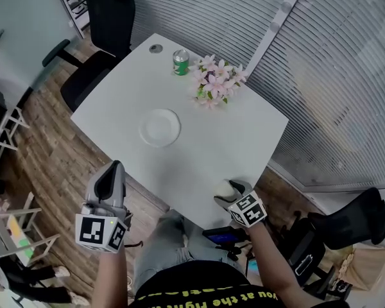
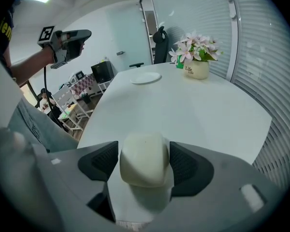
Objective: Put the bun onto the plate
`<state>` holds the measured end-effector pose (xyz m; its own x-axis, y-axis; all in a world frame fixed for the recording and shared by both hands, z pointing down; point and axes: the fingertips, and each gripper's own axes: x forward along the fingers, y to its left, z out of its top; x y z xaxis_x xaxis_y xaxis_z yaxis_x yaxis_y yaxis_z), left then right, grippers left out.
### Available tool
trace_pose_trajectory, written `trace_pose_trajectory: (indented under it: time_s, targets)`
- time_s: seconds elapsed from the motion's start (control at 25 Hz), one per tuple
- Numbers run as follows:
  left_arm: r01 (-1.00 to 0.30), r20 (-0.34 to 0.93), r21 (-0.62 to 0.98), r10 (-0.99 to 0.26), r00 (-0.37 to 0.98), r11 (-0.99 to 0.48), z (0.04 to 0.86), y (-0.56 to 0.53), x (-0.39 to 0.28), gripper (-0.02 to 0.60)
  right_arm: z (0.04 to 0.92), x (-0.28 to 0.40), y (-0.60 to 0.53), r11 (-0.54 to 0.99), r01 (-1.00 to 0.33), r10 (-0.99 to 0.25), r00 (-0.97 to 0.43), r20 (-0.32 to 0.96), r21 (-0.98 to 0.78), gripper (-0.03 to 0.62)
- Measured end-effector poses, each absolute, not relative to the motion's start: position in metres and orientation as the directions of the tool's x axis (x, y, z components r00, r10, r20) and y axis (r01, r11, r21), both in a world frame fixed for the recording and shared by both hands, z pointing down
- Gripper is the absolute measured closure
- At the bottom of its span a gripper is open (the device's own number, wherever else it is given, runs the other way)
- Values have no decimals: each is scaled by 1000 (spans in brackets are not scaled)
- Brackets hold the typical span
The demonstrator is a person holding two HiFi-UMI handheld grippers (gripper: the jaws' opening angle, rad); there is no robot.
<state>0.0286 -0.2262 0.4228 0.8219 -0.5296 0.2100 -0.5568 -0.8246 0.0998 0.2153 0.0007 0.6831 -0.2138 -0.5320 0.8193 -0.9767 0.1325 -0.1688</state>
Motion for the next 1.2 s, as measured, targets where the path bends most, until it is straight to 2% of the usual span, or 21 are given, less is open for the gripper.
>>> trace_pose_trajectory:
  time_s: [0.6,1.2]
  targets:
    - [-572,223,98,-542,810,-815,426,-227,24,578,687,216,1,147,-977,-511,-210,833,-157,269]
    - [-590,215,96,-562,799,-802,424,-228,20,578,668,232,-7,67,-973,-564,-219,796,-220,272]
